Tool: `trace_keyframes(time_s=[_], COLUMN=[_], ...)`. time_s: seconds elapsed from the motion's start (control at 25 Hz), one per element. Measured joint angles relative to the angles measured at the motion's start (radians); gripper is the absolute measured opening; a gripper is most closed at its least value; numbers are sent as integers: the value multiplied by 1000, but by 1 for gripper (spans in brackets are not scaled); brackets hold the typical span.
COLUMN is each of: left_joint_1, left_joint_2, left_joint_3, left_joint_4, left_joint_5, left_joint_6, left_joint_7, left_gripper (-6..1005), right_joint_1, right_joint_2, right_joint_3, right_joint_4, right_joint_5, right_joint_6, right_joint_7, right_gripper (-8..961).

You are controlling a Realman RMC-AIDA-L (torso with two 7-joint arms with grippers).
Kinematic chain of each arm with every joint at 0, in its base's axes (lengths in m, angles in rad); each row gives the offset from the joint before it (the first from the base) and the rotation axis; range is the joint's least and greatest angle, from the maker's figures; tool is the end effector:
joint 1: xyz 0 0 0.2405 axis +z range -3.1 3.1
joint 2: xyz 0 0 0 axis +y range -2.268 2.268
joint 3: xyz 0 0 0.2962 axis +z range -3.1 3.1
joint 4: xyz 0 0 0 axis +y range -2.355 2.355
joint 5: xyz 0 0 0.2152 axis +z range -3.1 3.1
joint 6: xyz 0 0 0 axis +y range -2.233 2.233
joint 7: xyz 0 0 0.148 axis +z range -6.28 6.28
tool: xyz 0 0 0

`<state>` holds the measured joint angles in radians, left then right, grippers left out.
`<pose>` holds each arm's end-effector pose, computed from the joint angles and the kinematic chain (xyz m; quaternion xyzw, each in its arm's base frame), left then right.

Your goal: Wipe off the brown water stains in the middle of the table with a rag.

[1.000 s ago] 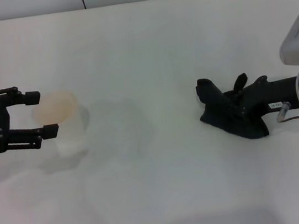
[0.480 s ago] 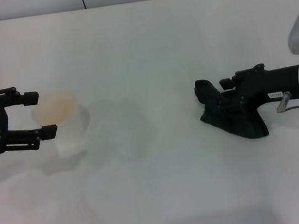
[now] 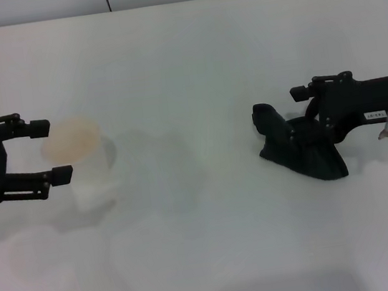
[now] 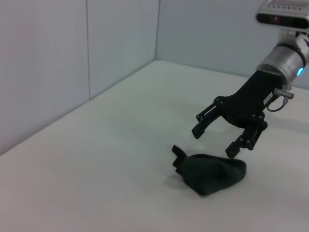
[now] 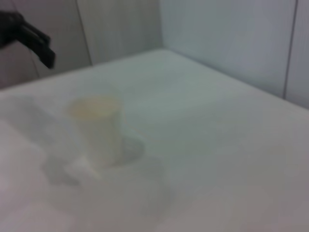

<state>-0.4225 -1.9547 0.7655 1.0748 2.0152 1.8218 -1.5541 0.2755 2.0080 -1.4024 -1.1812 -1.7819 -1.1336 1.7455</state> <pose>-0.2944 0.3316 0.0796 -0.9733 -0.1395 -0.1401 0.1171 0.2650 0.3501 -0.0203 -0.9533 0.1838 0.1267 0.2035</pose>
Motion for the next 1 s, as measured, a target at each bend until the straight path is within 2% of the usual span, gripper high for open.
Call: trace_keyframes(time_s=[0.28,1.0], left_joint_1=[27,39], left_joint_2=[1,-3], left_joint_3=[-1,5], left_joint_4=[45,47], left_joint_5=[-21,-15], left_joint_6=[29,70], left_joint_7=[-6,-7], left_gripper=[880,880], right_joint_1=[-9,-13], right_joint_2=[0,-1], right_joint_3=[59,59], right_joint_4=[18,34], right_joint_5=[75,61], right_joint_6=[-90,-110], right_joint_7=[-113,-209], right_gripper=[857,857])
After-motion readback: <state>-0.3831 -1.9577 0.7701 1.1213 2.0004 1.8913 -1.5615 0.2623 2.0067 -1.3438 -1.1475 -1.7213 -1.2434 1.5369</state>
